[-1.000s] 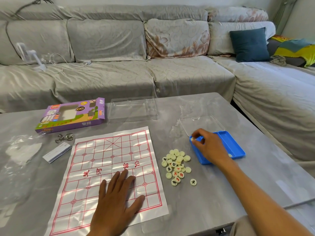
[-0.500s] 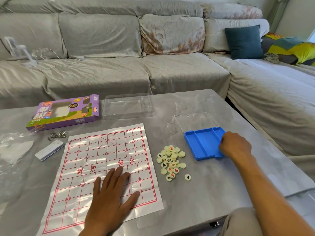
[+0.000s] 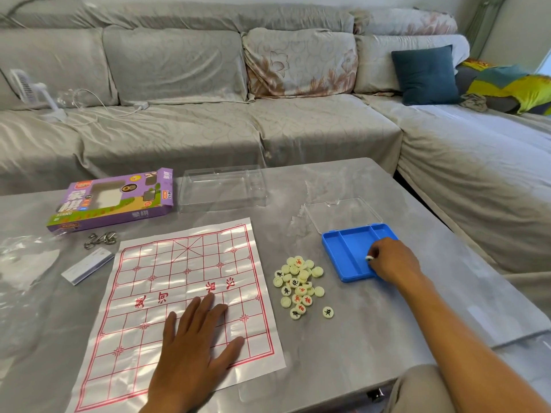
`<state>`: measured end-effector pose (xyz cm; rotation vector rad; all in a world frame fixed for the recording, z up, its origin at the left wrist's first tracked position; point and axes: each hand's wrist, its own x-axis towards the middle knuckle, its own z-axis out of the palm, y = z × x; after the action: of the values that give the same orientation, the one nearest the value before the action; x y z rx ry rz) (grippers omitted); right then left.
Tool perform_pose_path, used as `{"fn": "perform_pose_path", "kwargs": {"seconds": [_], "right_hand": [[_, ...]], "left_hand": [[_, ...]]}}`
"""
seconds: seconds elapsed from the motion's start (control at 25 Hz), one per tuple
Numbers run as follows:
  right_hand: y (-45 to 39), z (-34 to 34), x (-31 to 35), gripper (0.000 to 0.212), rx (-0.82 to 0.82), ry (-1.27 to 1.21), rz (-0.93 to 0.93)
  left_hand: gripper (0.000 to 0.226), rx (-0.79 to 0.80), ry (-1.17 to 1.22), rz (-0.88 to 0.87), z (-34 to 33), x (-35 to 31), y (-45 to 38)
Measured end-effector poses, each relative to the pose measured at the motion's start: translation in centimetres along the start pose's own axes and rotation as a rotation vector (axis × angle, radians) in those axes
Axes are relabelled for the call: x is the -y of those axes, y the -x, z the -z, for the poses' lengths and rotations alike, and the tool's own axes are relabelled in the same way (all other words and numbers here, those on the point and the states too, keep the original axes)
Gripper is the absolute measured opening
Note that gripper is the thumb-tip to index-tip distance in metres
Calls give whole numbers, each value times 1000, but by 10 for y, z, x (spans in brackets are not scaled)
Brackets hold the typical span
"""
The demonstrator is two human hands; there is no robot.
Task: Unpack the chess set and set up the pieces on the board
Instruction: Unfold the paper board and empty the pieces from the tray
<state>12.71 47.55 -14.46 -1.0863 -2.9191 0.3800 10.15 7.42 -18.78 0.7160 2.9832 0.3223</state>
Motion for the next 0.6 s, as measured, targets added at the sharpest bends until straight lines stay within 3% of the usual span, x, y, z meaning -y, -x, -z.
{"fn": "perform_pose_path", "kwargs": {"seconds": [0.08,0.16,0.24,0.32,0.48,0.6], "right_hand": [[2,3,6,14,-101,-11,44],[16,11,25,18,-108,-191,174],[39,15,58,15,80,-373,370],[57,10,86,16,226,-330,512],[46,14,73,20,162,-12,335],[39,19,40,24,272,128,145]], "left_hand": [[92,2,-13,-2,0,-1,1],[96,-7,-9,0,2,-3,-1],[98,-17,-2,2,5,-5,-1],[99,-6,-18,0,3,-4,-1],[88,-7,12,5,-2,-2,-2],[94,14,8,-3,1,-2,-1]]}}
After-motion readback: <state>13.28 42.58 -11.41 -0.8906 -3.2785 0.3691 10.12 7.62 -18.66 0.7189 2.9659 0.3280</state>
